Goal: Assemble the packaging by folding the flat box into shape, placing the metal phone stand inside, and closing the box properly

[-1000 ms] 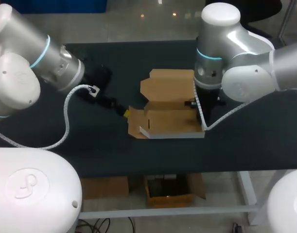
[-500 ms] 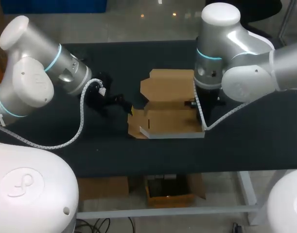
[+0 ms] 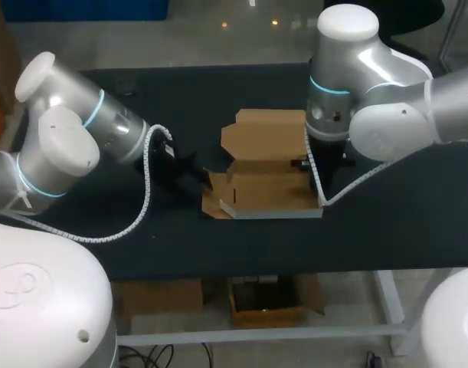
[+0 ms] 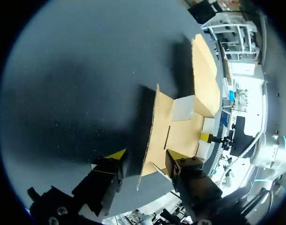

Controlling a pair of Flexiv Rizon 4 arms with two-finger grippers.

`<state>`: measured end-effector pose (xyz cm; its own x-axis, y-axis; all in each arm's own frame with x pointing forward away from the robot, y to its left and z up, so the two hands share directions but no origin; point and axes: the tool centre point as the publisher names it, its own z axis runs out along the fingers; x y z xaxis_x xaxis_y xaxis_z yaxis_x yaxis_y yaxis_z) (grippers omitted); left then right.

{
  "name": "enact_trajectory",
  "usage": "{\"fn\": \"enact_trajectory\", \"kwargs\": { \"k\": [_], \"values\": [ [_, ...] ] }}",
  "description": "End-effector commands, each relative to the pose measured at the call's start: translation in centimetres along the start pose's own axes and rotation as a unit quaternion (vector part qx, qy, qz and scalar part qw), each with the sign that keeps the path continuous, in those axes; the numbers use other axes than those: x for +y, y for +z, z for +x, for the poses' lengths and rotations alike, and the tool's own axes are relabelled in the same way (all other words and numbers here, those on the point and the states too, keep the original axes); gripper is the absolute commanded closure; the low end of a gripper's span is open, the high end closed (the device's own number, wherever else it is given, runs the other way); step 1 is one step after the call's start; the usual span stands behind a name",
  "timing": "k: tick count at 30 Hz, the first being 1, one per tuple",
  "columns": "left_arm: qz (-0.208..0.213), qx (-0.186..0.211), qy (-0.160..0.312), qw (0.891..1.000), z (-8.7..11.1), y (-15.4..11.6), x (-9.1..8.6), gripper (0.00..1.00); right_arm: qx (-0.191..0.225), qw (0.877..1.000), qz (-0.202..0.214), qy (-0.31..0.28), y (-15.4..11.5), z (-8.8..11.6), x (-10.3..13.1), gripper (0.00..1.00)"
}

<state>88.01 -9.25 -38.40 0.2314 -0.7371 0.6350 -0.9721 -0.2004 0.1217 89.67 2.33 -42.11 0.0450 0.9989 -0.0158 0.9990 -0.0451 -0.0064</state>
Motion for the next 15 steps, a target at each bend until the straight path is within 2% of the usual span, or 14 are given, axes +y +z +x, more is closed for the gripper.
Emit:
{"fn": "enact_trajectory", "kwargs": {
  "k": [1,4,7,10,12,15],
  "values": [
    [-0.004,-0.003,-0.009,1.0,-0.2,1.3,-0.6,0.55,-0.001,1.0,0.001,0.001,0.0,0.1,0.1,1.0],
    [-0.002,-0.009,-0.011,1.0,-0.2,1.5,-0.5,0.65,-0.001,1.0,0.001,0.001,0.0,0.1,0.1,1.0],
    [0.001,-0.015,-0.01,1.0,0.0,1.5,-0.4,0.69,-0.001,1.0,0.001,0.001,0.0,0.1,0.1,1.0],
    [0.009,-0.027,-0.008,1.0,0.4,1.4,-0.4,0.91,-0.001,1.0,0.001,0.001,0.0,0.1,0.1,1.0],
    [0.011,-0.033,-0.005,0.999,0.7,1.3,-0.4,1.0,-0.001,1.0,0.001,0.001,0.0,0.1,0.1,1.0],
    [0.02,-0.052,0.002,0.998,1.4,1.0,-0.3,1.0,-0.001,1.0,0.001,0.001,0.0,0.1,0.1,1.0]
  ]
}}
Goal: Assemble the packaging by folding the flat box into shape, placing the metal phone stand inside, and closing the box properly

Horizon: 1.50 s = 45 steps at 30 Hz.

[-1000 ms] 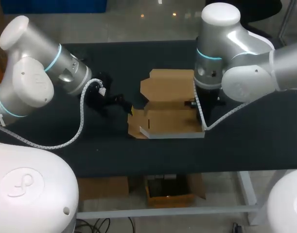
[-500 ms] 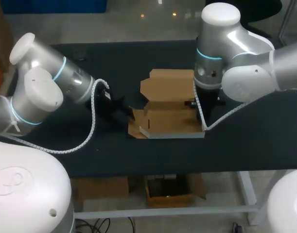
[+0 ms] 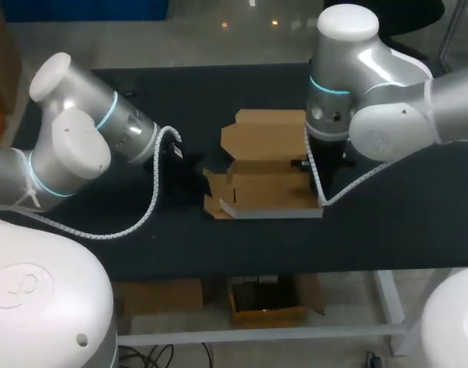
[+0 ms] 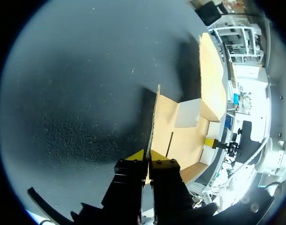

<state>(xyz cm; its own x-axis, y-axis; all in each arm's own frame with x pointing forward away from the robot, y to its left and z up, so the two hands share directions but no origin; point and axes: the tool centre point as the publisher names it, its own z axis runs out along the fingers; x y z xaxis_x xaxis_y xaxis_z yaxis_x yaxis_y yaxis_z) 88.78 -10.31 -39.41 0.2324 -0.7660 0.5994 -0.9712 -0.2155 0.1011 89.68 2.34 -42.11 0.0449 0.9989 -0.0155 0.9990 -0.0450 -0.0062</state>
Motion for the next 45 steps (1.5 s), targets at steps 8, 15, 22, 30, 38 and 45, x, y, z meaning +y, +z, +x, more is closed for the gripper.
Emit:
{"fn": "enact_trajectory", "kwargs": {
  "k": [8,15,22,30,38,45],
  "values": [
    [0.022,-0.091,0.011,0.996,2.5,-0.9,0.4,1.0,-0.002,1.0,0.001,0.001,0.0,0.1,0.1,1.0],
    [0.053,-0.163,0.02,0.985,4.2,-0.7,0.5,1.0,-0.002,1.0,0.001,0.001,0.0,0.1,0.1,1.0],
    [0.078,-0.216,0.031,0.973,5.3,-0.1,0.7,1.0,-0.002,1.0,0.001,0.001,0.0,0.1,0.1,1.0],
    [0.082,-0.225,0.041,0.97,5.9,-0.1,0.8,0.74,-0.002,1.0,0.001,0.001,0.0,0.1,0.1,1.0],
    [0.072,-0.19,0.052,0.978,5.0,-1.6,0.3,0.54,-0.002,1.0,0.001,0.001,0.0,0.1,0.1,1.0],
    [0.045,-0.133,0.082,0.987,3.1,-3.5,-0.4,0.54,-0.002,1.0,0.001,0.001,0.0,0.1,0.1,1.0]
  ]
}}
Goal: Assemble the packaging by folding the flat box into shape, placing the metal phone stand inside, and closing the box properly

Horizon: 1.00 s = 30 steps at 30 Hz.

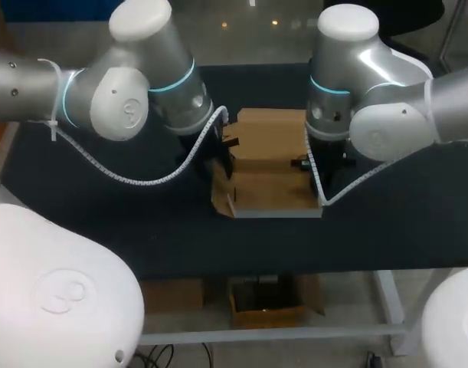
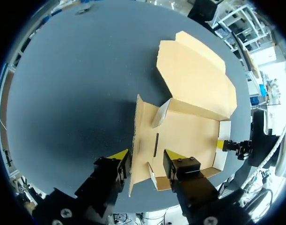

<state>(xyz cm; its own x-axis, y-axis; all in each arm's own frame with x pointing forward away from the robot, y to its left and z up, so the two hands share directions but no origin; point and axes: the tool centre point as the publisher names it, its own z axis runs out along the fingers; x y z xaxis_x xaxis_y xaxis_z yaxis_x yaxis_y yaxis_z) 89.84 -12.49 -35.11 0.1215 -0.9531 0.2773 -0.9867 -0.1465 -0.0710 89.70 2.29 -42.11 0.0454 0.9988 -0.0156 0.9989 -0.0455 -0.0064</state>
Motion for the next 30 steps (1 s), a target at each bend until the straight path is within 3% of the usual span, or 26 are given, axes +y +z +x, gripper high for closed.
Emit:
{"fn": "enact_trajectory", "kwargs": {
  "k": [1,14,19,24,30],
  "values": [
    [-0.016,0.064,0.016,0.998,-2.3,-0.9,-0.3,0.54,-0.002,1.0,0.001,0.0,0.0,0.1,0.0,1.0],
    [-0.043,0.158,0.054,0.985,-6.2,-1.0,-1.6,0.66,-0.002,1.0,0.001,0.0,0.0,0.1,0.0,1.0],
    [-0.044,0.165,0.061,0.983,-6.5,-0.3,-1.7,0.65,-0.002,1.0,0.001,0.0,0.0,0.1,0.0,1.0],
    [-0.047,0.181,0.067,0.98,-6.5,0.7,-1.7,0.74,-0.002,1.0,0.001,0.0,0.0,0.1,0.0,1.0],
    [-0.05,0.2,0.067,0.976,-6.6,1.9,-1.5,0.7,-0.002,1.0,0.001,0.0,0.0,0.1,0.0,1.0]
  ]
}}
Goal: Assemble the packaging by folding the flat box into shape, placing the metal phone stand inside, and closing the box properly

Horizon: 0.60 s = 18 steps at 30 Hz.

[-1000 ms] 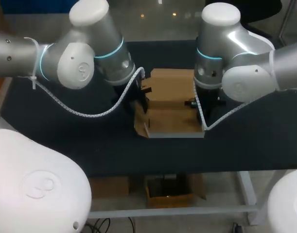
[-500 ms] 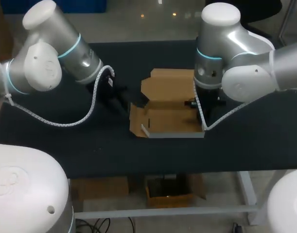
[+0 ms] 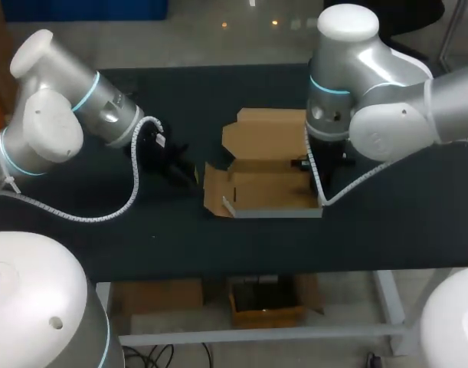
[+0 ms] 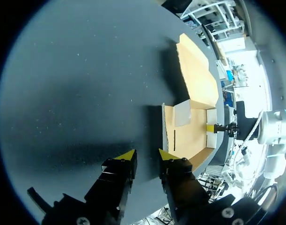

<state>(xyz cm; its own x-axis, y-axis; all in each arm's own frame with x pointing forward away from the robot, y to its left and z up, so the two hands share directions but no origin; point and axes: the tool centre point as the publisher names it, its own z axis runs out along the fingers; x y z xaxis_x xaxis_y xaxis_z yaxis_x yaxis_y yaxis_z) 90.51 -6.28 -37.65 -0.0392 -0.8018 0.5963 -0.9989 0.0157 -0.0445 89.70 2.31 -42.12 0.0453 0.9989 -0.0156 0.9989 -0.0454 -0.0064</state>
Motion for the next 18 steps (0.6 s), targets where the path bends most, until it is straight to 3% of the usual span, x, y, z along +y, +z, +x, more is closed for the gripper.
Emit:
{"fn": "enact_trajectory", "kwargs": {
  "k": [1,13,18],
  "values": [
    [-0.001,0.02,0.001,1.0,-0.5,1.1,-0.2,0.7,-0.002,1.0,0.001,0.0,0.0,0.1,0.0,1.0],
    [-0.027,0.089,0.034,0.995,2.2,3.5,0.4,0.65,-0.002,1.0,0.001,0.0,0.0,0.1,0.0,1.0],
    [-0.022,0.096,0.046,0.994,3.7,3.5,0.6,0.63,-0.002,1.0,0.001,0.0,0.0,0.1,0.0,1.0]
  ]
}}
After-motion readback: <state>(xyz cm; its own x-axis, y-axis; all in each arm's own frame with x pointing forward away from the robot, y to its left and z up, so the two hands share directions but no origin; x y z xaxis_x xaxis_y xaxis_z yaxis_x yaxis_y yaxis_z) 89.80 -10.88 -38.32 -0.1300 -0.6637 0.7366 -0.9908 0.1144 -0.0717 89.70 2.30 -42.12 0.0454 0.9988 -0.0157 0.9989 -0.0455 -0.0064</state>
